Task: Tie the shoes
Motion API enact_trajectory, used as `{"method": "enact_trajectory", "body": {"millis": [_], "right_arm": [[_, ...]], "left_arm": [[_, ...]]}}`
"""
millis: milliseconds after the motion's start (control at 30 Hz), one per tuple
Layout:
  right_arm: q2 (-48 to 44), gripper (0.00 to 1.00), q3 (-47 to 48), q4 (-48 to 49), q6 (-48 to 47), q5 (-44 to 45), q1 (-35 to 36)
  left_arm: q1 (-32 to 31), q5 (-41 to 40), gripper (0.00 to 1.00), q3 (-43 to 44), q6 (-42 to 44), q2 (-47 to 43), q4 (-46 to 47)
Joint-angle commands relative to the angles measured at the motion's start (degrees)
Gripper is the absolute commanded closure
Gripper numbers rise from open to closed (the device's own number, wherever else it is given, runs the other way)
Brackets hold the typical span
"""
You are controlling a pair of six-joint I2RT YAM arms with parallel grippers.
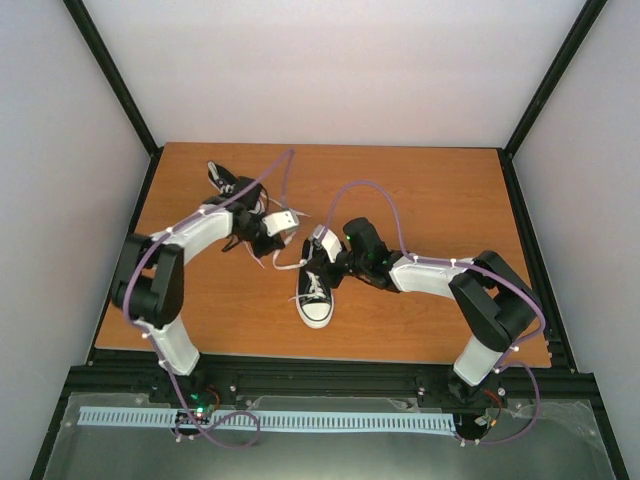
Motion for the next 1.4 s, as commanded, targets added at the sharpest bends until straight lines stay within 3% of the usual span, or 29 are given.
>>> {"method": "enact_trajectory", "body": {"millis": [0,333,433,600,733,900,1033,1200,1367], "right_arm": [[1.2,0.97,0.4,2.9,3.5,1.6,0.4],[2.9,0.97,1.7,4.2,12.4,1.2,0.4],[3.9,0.97,2.3,4.0,13.7,0.9,0.4],[4.1,0.97,2.4,3.5,14.4,1.8,0.2],[2.2,0.97,1.2,3.1,12.8,-1.1,0.0],[0.2,0.97,-0.3,-0.2,10.8,-0.7,-0.6],[0.4,0.97,-0.5,1.0,11.3,-2.3,-1.1],[-0.4,0.97,0.1,0.8,11.3,-3.3,-1.7],[-1.0,0.97,-0.3,-0.5,11.0,-3.6,-2.7]], "left_arm": [[1.9,7.2,0.99,0.4,-2.3,-9.5,-2.5],[-1.2,27.9,0.99,-0.3,3.5,-24.4,-13.2],[-7.7,27.3,0.99,-0.8,4.0,-23.8,-12.7],[-15.4,25.5,0.99,-1.8,12.3,-21.9,-15.2],[-15.0,22.0,0.99,-1.3,15.2,-19.9,-16.6],[-7.1,27.5,0.99,-1.2,14.7,-19.9,-16.0],[-5.4,23.3,0.99,-2.0,15.6,-18.8,-15.3],[-4.8,22.8,0.99,-2.6,24.2,-16.4,-24.0],[-1.1,22.8,0.99,-3.5,25.6,-15.8,-24.3]]}}
